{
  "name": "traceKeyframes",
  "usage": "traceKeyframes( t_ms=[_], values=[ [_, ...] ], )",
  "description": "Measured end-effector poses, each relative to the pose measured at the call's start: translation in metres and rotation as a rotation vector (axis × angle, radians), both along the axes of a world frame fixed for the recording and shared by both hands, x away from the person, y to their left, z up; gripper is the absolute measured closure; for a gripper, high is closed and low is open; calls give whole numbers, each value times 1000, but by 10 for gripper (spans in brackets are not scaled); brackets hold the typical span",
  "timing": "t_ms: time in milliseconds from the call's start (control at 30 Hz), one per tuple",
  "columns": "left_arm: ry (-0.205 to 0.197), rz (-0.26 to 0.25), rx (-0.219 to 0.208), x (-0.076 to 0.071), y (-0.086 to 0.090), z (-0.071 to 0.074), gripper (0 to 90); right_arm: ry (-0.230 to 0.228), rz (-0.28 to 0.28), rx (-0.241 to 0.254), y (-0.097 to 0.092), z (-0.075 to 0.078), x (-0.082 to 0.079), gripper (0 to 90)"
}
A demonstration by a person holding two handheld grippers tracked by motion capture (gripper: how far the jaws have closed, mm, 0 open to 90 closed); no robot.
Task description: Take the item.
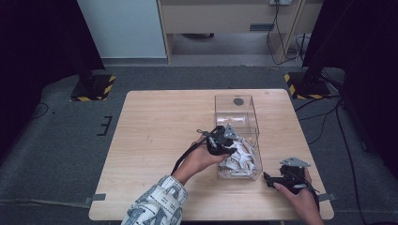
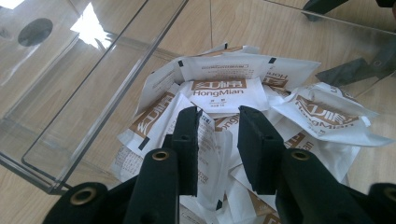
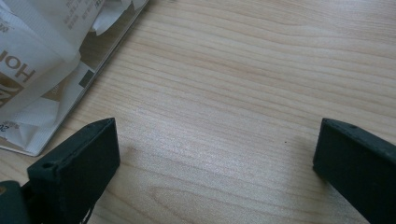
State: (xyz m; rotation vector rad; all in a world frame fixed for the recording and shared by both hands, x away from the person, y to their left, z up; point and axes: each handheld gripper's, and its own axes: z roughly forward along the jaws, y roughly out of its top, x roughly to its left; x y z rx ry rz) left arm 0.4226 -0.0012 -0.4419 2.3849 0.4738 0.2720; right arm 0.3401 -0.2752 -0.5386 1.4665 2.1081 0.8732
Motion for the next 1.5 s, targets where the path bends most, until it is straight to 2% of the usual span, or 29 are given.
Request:
traceKeyframes(
  t_ms=[67, 200, 233, 433, 467, 533, 667, 800, 867, 1033, 1500],
  values=[
    [-7, 7, 15, 1, 0, -1, 709, 0, 0, 0, 0, 0, 0, 8],
    [-1, -8, 13, 1, -1, -1, 884, 0, 0, 0, 0, 0, 0, 8],
    [-1, -8, 13, 1, -1, -1, 896, -1, 0, -1, 0, 0, 0, 8],
    [-3, -3, -18, -1, 5, 7, 900, -1, 0, -1, 0, 0, 0, 8],
    [-13, -8, -50, 0, 9, 12, 900, 0, -1, 0, 0, 0, 0, 8],
    [-3, 2, -69, -1, 13, 16, 900, -1, -2, 1, 0, 0, 0, 8],
    [3, 14, -79, -1, 19, 19, 900, 0, -1, 0, 0, 0, 0, 8],
    [16, 15, -130, 0, 26, 26, 900, -1, 0, -1, 0, 0, 0, 8],
    [12, 15, -133, 0, 28, 28, 900, 0, -1, 0, 0, 0, 0, 8],
    [15, 15, -178, -2, 33, 36, 900, -1, 0, -1, 0, 0, 0, 8],
    [-5, 22, -216, -2, 44, 50, 900, -1, 0, -1, 0, 0, 0, 8]
  ],
)
